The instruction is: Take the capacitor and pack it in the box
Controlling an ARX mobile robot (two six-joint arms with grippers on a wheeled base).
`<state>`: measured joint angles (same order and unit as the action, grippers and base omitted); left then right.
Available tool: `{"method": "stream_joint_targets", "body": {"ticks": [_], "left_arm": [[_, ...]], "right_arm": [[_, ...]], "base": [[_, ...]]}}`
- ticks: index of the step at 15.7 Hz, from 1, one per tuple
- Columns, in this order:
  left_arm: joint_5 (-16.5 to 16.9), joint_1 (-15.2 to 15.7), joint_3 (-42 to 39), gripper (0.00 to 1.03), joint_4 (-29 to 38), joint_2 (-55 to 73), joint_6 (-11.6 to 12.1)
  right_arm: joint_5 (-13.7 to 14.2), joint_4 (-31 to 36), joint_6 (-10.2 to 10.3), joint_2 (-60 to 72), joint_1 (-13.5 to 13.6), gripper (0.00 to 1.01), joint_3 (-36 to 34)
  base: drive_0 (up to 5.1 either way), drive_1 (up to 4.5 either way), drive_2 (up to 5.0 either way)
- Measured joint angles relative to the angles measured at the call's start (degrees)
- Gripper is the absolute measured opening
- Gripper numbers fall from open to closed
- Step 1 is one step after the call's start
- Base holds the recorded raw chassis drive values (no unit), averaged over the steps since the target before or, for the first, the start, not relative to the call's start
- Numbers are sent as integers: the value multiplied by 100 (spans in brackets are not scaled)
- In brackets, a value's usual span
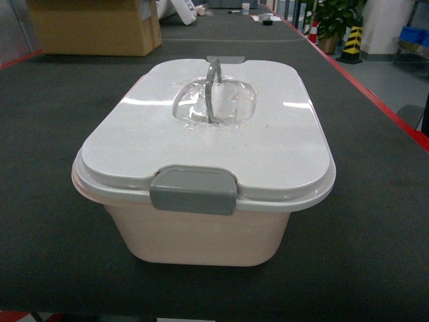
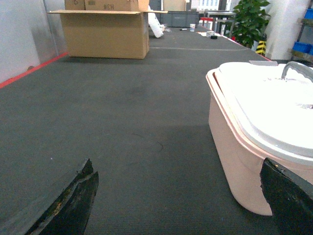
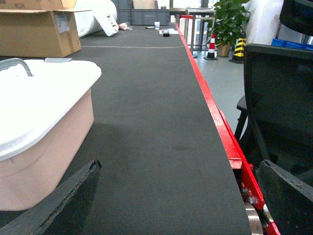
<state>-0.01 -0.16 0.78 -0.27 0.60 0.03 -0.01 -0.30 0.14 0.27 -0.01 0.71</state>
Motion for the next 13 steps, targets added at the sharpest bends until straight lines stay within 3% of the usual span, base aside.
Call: {"method": "stream_joint_targets", "body": {"ticks": [13], "left_arm": [[0,0,0,98,0,0,0]], "right_arm": [[-2,0,0,0,0,98,0]], "base": [[0,0,0]]}}
